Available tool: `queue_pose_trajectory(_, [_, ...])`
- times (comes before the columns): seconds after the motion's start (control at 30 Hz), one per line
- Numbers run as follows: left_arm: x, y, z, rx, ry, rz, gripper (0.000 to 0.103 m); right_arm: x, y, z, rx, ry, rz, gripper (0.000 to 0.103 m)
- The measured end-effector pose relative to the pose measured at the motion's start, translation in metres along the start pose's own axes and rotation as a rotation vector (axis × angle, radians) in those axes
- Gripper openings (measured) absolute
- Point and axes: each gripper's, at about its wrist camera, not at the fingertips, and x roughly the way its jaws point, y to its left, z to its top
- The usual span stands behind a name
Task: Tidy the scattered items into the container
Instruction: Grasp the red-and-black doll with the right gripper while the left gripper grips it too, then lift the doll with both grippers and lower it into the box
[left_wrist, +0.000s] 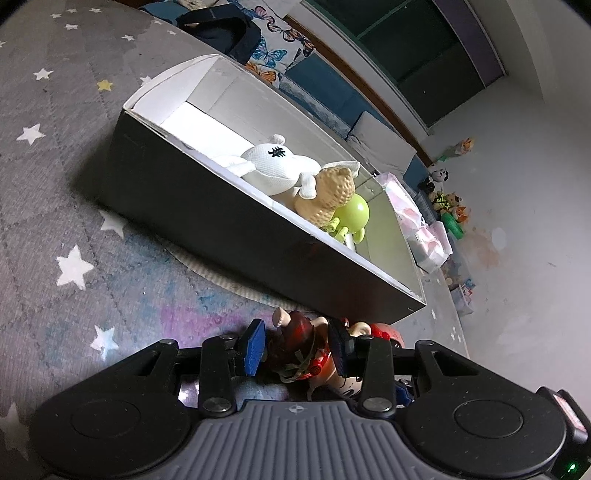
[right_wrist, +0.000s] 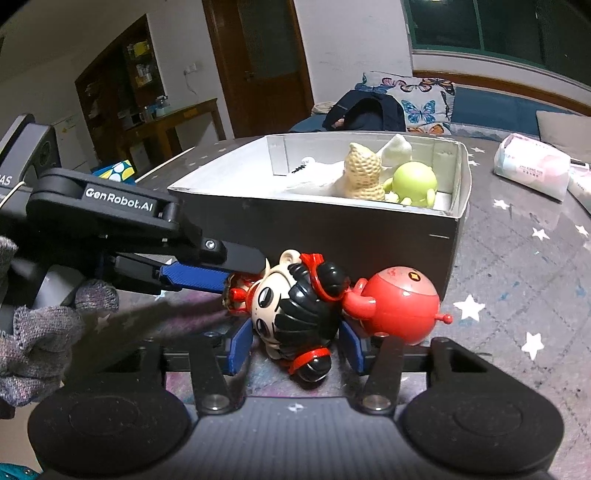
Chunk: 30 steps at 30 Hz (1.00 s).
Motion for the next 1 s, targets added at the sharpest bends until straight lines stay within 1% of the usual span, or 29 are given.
queue_pose_trajectory(0.23, [0.002,-0.001,0.001,0.013,0.005,-0.001,0.040,0.000,0.001,0.000,-0.006,0.000,-0.003,0.051])
queue_pose_trajectory(0.27, [0.002,-0.001,0.001,0.013,0.008,-0.006,0.038,-0.001,0.001,-0.001,-0.008,0.000,-0.003,0.051])
queue_pose_trajectory(0.53, [-0.007,-0.004,-0.003,0.032,-0.003,-0.010,0.036,-0.007,0.007,-0.001,-0.015,-0.004,0.004,0.051])
queue_pose_trajectory(0.77, [-0.032,-0.019,0.002,0.059,-0.060,-0.034,0.035,-0.023,0.012,0.009,-0.033,-0.055,0.019,0.051])
queue_pose_trajectory(1.0, [-0.052,-0.041,0.025,0.098,-0.147,-0.062,0.035,-0.035,0.016,0.039,-0.042,-0.125,0.036,0.051])
